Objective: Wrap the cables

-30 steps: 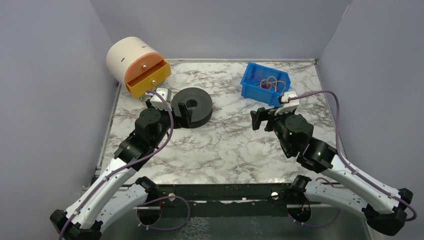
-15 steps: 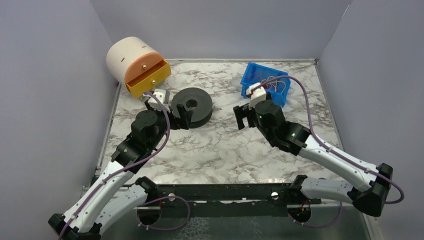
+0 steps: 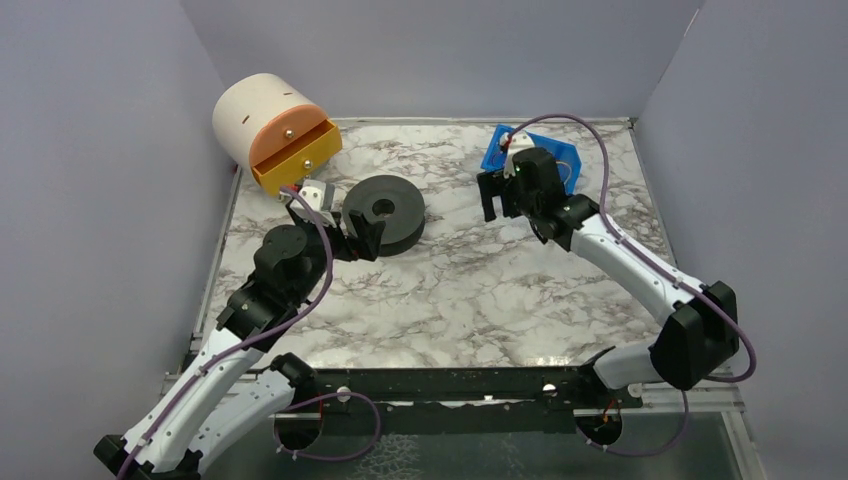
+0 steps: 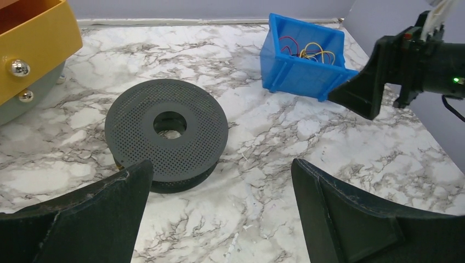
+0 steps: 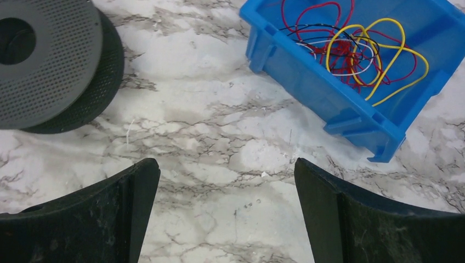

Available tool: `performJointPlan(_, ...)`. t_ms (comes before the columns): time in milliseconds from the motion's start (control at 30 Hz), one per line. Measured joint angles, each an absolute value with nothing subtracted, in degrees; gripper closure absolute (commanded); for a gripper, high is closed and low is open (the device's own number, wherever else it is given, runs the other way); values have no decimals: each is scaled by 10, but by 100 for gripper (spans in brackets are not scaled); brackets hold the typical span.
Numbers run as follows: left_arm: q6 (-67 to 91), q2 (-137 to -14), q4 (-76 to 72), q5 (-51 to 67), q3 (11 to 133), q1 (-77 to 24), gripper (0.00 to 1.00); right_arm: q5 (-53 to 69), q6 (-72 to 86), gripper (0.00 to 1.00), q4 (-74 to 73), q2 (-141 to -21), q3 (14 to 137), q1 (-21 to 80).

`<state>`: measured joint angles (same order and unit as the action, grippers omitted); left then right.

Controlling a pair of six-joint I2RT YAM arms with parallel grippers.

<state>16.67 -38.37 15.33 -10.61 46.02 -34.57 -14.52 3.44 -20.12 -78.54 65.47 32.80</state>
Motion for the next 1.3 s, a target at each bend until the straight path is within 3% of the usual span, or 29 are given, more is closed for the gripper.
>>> performJointPlan(300,167,-363,147,-94,460,-346,1,-80,29,2,-195,-881,721,208)
performJointPlan(800,167,-344,145,-93,460,-362,1,-43,-33,4,-248,-1033,874,154)
performJointPlan(1167,167,-333,146,-95,460,-376,1,-5,-41,13,-313,-1107,929,142)
performJointPlan(1300,167,-329,146,-96,460,-380,1,7,-41,24,-328,-1109,930,142)
